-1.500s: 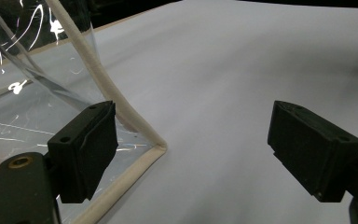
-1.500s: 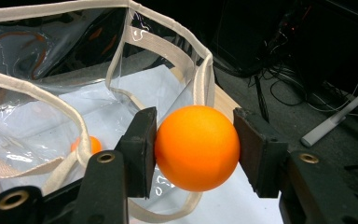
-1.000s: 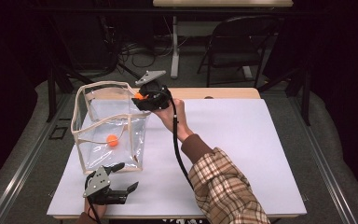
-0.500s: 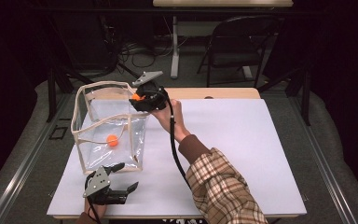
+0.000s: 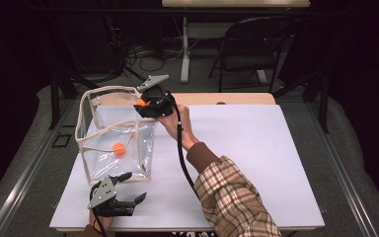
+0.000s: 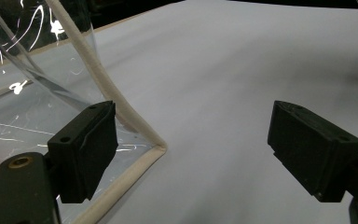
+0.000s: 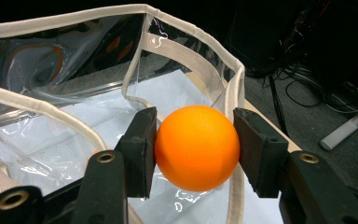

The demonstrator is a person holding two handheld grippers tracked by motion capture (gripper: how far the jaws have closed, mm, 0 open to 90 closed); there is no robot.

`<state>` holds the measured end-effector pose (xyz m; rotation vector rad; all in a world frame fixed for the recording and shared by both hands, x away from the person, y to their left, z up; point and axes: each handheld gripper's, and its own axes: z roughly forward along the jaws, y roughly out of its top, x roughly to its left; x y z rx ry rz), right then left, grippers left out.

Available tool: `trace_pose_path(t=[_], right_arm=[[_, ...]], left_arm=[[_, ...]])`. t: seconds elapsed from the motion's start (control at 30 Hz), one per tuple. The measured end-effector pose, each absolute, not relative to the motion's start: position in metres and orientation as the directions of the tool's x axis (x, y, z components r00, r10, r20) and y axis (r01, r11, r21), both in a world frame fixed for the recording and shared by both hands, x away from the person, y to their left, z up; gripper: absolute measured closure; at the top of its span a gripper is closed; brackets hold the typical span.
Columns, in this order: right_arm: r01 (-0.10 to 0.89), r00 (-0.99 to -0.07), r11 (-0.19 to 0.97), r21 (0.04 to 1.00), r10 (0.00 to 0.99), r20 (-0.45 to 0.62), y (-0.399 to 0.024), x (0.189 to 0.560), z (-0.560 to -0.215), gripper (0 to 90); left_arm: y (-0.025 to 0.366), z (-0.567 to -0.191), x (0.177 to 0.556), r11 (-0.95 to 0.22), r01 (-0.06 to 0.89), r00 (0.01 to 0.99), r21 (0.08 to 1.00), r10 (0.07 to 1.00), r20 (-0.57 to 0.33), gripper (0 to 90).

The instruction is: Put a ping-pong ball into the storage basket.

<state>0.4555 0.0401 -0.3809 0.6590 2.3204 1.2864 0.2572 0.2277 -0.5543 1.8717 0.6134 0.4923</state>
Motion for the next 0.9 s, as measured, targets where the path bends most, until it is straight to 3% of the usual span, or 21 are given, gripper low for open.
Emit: trace_pose_path(t=[0.9], right_arm=[[0.203, -0.815, 0.473, 0.858, 0.567, -0.119, 0.0469, 0.4564, -0.3825, 50.7]], left_arm=[[0.2275, -0.5545, 0.2573, -0.309, 0.184, 0.783, 0.933, 0.62, 0.051, 15.9]])
